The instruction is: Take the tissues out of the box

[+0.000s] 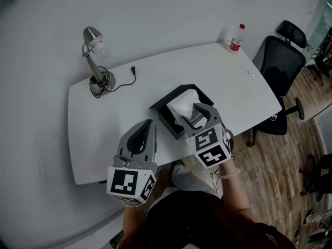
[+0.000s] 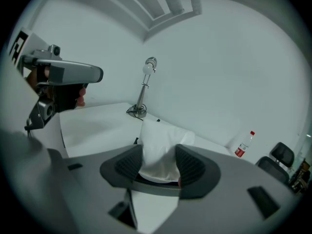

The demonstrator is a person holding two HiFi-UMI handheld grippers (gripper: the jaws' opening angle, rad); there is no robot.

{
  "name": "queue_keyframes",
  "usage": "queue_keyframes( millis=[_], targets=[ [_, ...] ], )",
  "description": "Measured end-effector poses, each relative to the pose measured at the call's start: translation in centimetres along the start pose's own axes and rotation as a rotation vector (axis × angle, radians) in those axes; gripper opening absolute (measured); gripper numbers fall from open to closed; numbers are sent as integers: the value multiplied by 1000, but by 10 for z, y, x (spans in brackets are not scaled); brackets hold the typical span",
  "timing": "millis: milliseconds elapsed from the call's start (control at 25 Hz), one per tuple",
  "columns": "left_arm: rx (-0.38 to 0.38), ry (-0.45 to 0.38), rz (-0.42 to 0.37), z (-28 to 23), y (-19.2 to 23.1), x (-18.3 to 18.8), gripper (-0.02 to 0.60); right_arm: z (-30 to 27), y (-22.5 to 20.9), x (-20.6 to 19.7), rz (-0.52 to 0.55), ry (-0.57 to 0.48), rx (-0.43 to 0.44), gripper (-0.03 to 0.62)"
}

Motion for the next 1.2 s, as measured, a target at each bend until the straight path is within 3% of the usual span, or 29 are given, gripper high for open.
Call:
queue_keyframes(
  millis=[1200],
  targets=[
    [-32, -47, -16, 61, -43, -3, 26, 94, 31, 29, -2, -178, -171, 227]
  ],
)
Point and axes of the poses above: the fingertips, and each gripper's own axes: z backward along the fingers, y to its left, x out of its top, the point moved 5 cm from there along z, backward along the fingers, and after that the axes turned 15 degrees about z, right-handed, at the moved point
